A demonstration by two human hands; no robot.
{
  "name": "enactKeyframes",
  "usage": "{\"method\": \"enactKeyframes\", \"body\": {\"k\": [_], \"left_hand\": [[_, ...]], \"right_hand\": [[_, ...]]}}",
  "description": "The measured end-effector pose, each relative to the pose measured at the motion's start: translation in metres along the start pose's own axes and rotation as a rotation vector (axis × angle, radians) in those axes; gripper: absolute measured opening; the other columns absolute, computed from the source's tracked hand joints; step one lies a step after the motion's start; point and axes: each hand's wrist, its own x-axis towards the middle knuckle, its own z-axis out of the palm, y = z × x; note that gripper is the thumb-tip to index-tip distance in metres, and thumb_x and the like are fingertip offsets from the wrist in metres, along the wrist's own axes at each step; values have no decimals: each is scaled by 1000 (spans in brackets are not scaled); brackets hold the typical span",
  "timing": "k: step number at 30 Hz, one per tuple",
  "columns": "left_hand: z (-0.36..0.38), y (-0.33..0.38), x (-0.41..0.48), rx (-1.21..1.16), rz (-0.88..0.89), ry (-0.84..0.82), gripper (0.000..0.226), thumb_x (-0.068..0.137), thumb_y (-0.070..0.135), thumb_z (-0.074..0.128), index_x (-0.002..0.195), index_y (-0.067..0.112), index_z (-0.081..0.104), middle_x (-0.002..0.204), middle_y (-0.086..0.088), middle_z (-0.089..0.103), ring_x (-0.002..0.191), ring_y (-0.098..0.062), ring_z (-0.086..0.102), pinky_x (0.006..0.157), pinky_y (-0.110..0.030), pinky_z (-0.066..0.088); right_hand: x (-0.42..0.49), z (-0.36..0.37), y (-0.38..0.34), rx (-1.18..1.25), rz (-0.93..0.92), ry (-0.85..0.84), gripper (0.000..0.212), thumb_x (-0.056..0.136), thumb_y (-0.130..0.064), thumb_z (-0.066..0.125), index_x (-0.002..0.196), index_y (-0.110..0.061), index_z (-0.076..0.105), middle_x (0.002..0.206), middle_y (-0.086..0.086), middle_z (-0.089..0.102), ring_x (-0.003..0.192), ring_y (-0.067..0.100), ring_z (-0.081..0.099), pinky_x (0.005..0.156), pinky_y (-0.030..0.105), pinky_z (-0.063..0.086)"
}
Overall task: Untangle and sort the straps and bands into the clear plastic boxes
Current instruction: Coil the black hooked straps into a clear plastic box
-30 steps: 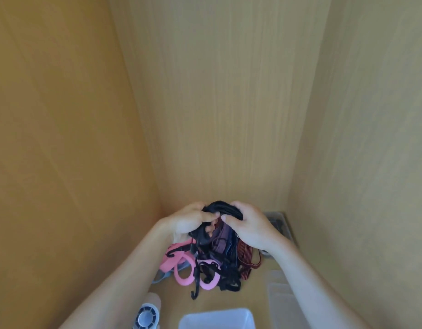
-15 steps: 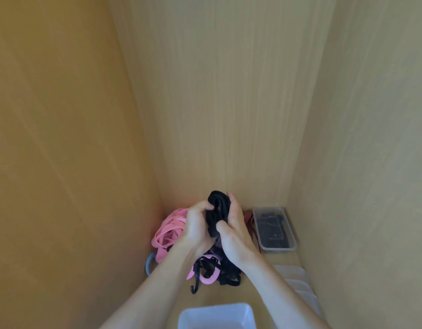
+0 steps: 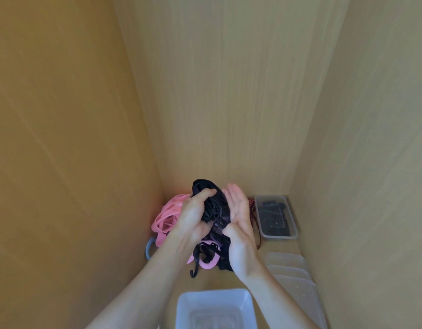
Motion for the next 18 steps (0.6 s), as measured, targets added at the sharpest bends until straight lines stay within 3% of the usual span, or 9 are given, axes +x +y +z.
{"method": "enactKeyframes", "body": {"k": [4,9,12,14,16,18], "left_hand": [[-14,-3,-2,23,-17,-84,17,89,10,62,104,1,62,94,-14,66,87,-27,65,83,-41,54],[-31,-13,-18,74,-66,-166,13,87,5,60,100,5,58,84,-12,63,73,-23,64,68,-34,55],[-43,-17,-29,130,-65,-128,13,90,2,56,102,5,59,83,-11,63,74,-23,63,73,-37,53],[-51,-21,-38,159,-70,-110,10,92,0,53,99,4,58,81,-12,63,71,-24,62,68,-37,55],[-58,-25,-46,181,-90,-101,9,93,-2,51,96,3,58,80,-13,63,70,-25,63,62,-36,57],[-66,-29,-53,232,-99,-90,14,92,-1,53,102,-2,62,87,-17,64,76,-28,64,65,-37,57]], "right_hand": [[-10,-15,10,-23,-20,56,71,72,2,39,141,-16,42,149,2,44,136,8,47,111,29,43],[-19,-34,24,-128,28,91,65,73,-1,43,135,-20,49,140,-2,53,134,9,47,108,30,43],[-25,-46,32,-209,91,99,58,71,-5,43,125,-22,57,132,-3,59,126,7,53,102,31,46],[-28,-51,39,-251,149,91,51,72,-5,44,116,-22,63,124,-2,63,119,7,57,95,30,48],[-33,-52,45,-284,185,62,46,76,2,47,111,-22,65,118,-1,66,113,8,60,91,29,48],[-39,-49,47,-310,215,25,45,78,9,46,107,-20,66,110,-3,69,106,11,64,88,34,51]]}}
